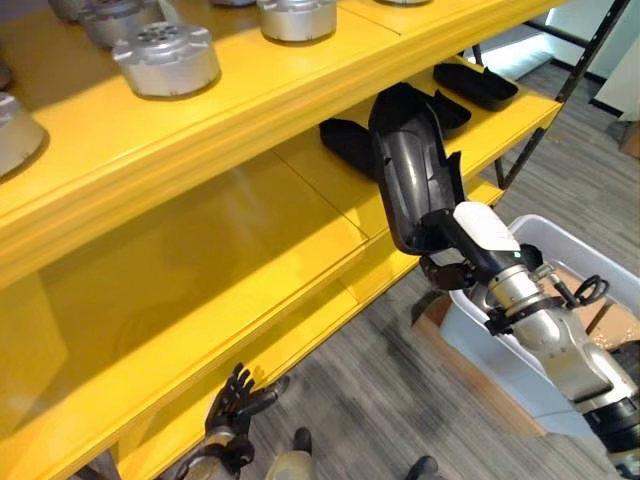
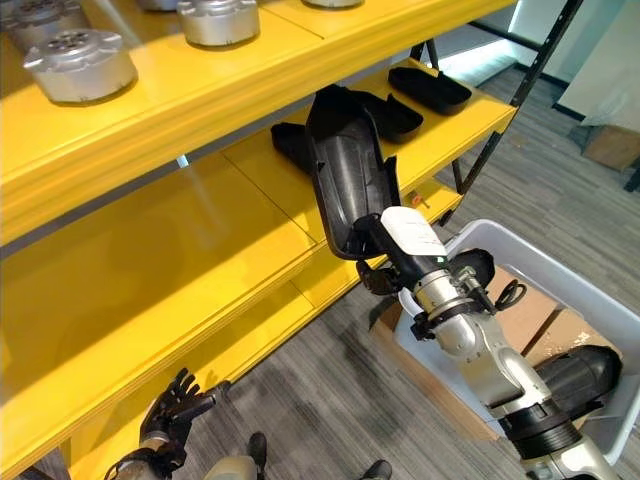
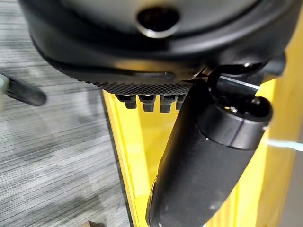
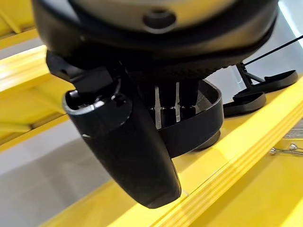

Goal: Move parts from the plastic box to the shelf.

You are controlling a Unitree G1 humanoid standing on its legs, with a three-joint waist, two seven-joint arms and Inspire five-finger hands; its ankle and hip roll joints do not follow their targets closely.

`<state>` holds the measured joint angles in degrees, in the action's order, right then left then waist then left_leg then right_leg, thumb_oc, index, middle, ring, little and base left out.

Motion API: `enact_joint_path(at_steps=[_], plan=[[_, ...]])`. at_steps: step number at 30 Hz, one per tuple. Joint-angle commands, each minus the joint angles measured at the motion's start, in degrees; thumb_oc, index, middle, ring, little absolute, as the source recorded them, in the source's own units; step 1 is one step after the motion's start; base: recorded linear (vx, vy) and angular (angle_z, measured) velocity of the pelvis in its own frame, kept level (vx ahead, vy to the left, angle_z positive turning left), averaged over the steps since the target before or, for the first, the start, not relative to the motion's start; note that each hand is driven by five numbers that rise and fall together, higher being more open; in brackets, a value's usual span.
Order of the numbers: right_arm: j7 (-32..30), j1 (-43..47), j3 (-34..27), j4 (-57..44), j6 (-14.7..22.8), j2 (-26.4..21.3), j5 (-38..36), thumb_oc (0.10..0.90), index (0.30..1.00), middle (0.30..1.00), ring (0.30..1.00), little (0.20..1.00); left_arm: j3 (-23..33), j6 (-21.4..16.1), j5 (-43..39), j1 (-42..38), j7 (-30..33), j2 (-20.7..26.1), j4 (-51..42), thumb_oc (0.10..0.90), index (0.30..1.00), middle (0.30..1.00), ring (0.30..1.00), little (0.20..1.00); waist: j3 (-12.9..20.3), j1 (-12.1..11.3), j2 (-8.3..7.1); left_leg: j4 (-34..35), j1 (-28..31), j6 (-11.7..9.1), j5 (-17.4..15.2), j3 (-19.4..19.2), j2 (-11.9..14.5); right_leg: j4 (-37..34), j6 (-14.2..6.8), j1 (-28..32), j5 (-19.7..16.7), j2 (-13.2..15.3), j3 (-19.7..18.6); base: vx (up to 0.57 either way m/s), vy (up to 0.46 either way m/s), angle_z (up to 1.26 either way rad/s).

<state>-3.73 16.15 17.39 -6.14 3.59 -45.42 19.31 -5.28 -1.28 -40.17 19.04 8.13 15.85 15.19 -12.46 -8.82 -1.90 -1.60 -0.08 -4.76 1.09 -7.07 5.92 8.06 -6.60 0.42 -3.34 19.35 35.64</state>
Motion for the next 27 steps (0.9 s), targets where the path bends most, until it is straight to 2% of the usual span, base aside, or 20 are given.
enact_joint_path(at_steps=[1, 2, 8, 13, 14, 15, 16, 17, 18, 19, 20, 21, 22, 23, 24, 26, 27], plan=[[-2.1, 10.8, 0.9, -2.8, 4.0, -2.4, -0.9, 0.400, 0.300, 0.300, 0.300, 0.300, 0.8, -4.0, -0.3, -3.0, -1.2, 1.7, -4.1, 0.900, 1.000, 1.000, 1.000, 1.000, 4.7, -1.9, -0.87, 2.3, -1.2, 3.8, -2.2, 2.3, -1.2, 2.7, -1.8, -0.5, 2.7, -0.1, 0.3, 0.00, 0.031, 0.19], [-2.2, 10.9, 1.0, -2.8, 4.0, -2.4, -0.9, 0.400, 0.300, 0.300, 0.300, 0.300, 0.8, -4.0, -0.3, -3.0, -1.2, 1.7, -4.1, 0.900, 1.000, 1.000, 1.000, 1.000, 4.7, -1.7, -0.89, 2.2, -1.2, 3.9, -2.2, 2.4, -1.2, 2.6, -1.9, -0.5, 2.7, -0.1, 0.4, 0.00, 0.031, 0.28], [0.1, 15.8, 5.7, -1.2, 3.5, -1.7, -0.5, 0.400, 0.300, 0.300, 0.300, 0.300, 2.3, -4.4, 0.2, -2.8, -0.8, 2.5, -4.7, 0.900, 1.000, 1.000, 1.000, 1.000, 3.9, -4.8, -1.91, -0.2, -2.1, 5.9, -4.2, 4.8, -4.2, 2.9, -3.3, 0.1, 0.4, 2.6, 0.1, -0.01, 0.108, 0.19], [0.2, 18.4, 7.8, 0.3, 3.4, -0.5, 0.4, 0.400, 0.300, 0.300, 0.300, 0.300, 2.9, -4.9, 1.2, -3.8, -0.4, 3.4, -4.6, 0.900, 1.000, 1.000, 1.000, 1.000, 3.5, -5.8, -2.17, -1.7, -3.1, 6.8, -4.9, 6.5, -6.1, 3.2, -3.8, 0.3, -0.5, 3.7, -1.6, -0.01, 0.087, 0.21], [0.4, 18.6, 7.9, 0.9, 3.3, -0.3, 0.9, 0.400, 0.300, 0.300, 0.300, 0.300, 2.4, -4.9, 1.9, -5.1, -0.2, 4.4, -4.3, 0.900, 1.000, 1.000, 1.000, 1.000, 3.4, -5.7, -2.43, -2.1, -3.5, 7.2, -5.0, 7.5, -6.9, 6.0, -3.8, -0.2, -0.1, 4.1, -3.3, -0.09, 0.101, 0.40], [0.4, 18.3, 7.5, 0.9, 3.2, -0.5, 1.2, 0.400, 0.300, 0.300, 0.300, 0.300, 1.2, -5.3, 2.2, -7.3, 0.1, 5.8, -3.8, 0.900, 1.000, 1.000, 1.000, 1.000, 2.4, -3.6, -2.36, -2.0, -4.8, 7.6, -2.9, 9.7, -7.8, 6.3, -2.0, -2.8, -0.8, 1.3, -10.5, -0.08, 0.061, 0.79], [0.6, 17.8, 7.2, 0.5, 3.2, -0.6, 1.3, 0.400, 0.300, 0.300, 0.300, 0.300, 0.4, -5.4, 2.4, -8.0, 0.1, 6.2, -3.2, 0.900, 1.000, 1.000, 1.000, 1.000, 2.2, -1.7, -1.98, -1.3, -4.7, 7.6, -2.4, 11.8, -8.1, 5.6, -1.4, -5.1, 1.1, -2.8, -18.0, 0.00, 0.011, 1.46], [0.3, 17.7, 6.7, 0.2, 3.2, -0.6, 0.9, 0.400, 0.300, 0.300, 0.300, 0.300, 0.6, -5.5, 2.7, -8.2, -0.1, 6.0, -4.0, 0.900, 1.000, 1.000, 1.000, 1.000, 1.9, -0.4, -1.12, -1.6, -4.3, 7.2, -2.4, 13.9, -8.5, 4.2, -1.0, -6.9, 1.7, -5.1, -24.9, 0.10, -0.018, 1.81], [0.2, 17.9, 6.6, 0.1, 3.2, -0.7, 0.7, 0.400, 0.300, 0.300, 0.300, 0.300, 0.5, -5.6, 2.8, -8.4, -0.1, 5.9, -3.8, 0.900, 1.000, 1.000, 1.000, 1.000, 1.8, 0.2, -1.03, -1.8, -4.6, 7.0, -2.2, 14.6, -8.6, 3.3, -1.0, -7.9, 1.0, -5.3, -26.7, 0.16, -0.075, 1.76], [0.3, 18.0, 6.5, -0.3, 3.4, -1.0, 0.4, 0.400, 0.300, 0.300, 0.300, 0.300, 0.3, -5.8, 3.0, -8.8, -0.2, 6.0, -3.5, 0.900, 1.000, 1.000, 1.000, 1.000, 1.3, 1.2, -0.92, -2.1, -4.2, 6.8, -2.9, 16.3, -8.8, 1.5, -1.3, -8.8, 0.8, -6.1, -30.7, 0.08, -0.066, 1.10], [0.3, 18.0, 6.5, -0.3, 3.4, -1.0, 0.4, 0.400, 0.300, 0.300, 0.300, 0.300, 0.3, -5.8, 3.0, -8.8, -0.2, 5.9, -3.5, 0.900, 1.000, 1.000, 1.000, 1.000, 1.4, 1.3, -0.94, -2.1, -4.5, 6.8, -2.7, 16.3, -8.9, 1.2, -1.3, -9.0, 0.5, -6.1, -30.6, 0.14, -0.135, 0.68], [0.1, 18.2, 6.2, -0.2, 3.2, -1.6, 0.2, 0.400, 0.300, 0.300, 0.300, 0.300, 0.4, -6.0, 3.2, -9.4, -0.1, 6.0, -3.1, 0.900, 1.000, 1.000, 1.000, 1.000, 1.0, 2.3, -1.30, -2.1, -4.1, 6.2, -3.2, 18.3, -9.3, -1.3, -2.0, -10.1, -1.3, -5.5, -34.5, 0.12, -0.128, 0.36], [0.1, 18.2, 6.0, -0.3, 3.2, -1.9, 0.2, 0.400, 0.300, 0.300, 0.300, 0.300, 0.3, -6.1, 3.5, -9.6, 0.2, 6.1, -3.0, 0.900, 1.000, 1.000, 1.000, 1.000, 0.9, 2.7, -1.37, -2.3, -3.9, 6.1, -3.5, 19.5, -9.4, -2.0, -2.4, -10.9, -2.0, -5.2, -36.0, 0.13, -0.131, 0.96], [0.1, 18.2, 6.0, -0.2, 3.2, -1.9, 0.2, 0.400, 0.300, 0.300, 0.300, 0.300, 0.3, -6.1, 3.5, -9.6, 0.2, 6.0, -3.0, 0.900, 1.000, 1.000, 1.000, 1.000, 0.9, 2.9, -1.30, -2.4, -3.9, 6.1, -3.6, 19.7, -9.4, -1.9, -2.4, -10.9, -2.0, -5.2, -35.8, 0.13, -0.176, 1.42], [0.2, 17.9, 5.1, -0.9, 3.2, -2.3, 0.2, 0.400, 0.300, 0.300, 0.300, 0.300, 0.6, -6.2, 3.4, -10.0, 0.7, 6.1, -2.6, 0.900, 1.000, 1.000, 1.000, 1.000, 0.7, 3.7, -1.85, -2.2, -3.5, 5.3, -3.8, 22.3, -9.5, -1.1, -2.9, -11.7, -3.4, -5.1, -38.8, 0.14, -0.261, 1.45], [0.5, 16.8, 4.2, -0.5, 3.1, -3.0, -0.9, 0.400, 0.300, 0.300, 0.300, 0.300, 1.6, -6.2, 3.5, -9.7, 0.9, 5.2, -2.2, 0.900, 1.000, 1.000, 1.000, 1.000, 2.1, 3.5, -3.09, -1.1, -2.4, 4.0, -4.3, 23.2, -7.8, -3.3, -3.5, -8.9, -2.4, -4.1, -35.2, 0.19, -0.331, 0.89], [0.5, 16.9, 4.3, -0.4, 3.1, -3.0, -0.9, 0.400, 0.300, 0.300, 0.300, 0.300, 1.6, -6.2, 3.5, -9.7, 0.9, 5.2, -2.2, 0.900, 1.000, 1.000, 1.000, 1.000, 2.1, 3.6, -3.01, -0.9, -2.3, 4.0, -4.2, 23.3, -7.7, -3.3, -3.4, -8.8, -2.3, -4.2, -35.1, 0.24, -0.397, 0.53]])
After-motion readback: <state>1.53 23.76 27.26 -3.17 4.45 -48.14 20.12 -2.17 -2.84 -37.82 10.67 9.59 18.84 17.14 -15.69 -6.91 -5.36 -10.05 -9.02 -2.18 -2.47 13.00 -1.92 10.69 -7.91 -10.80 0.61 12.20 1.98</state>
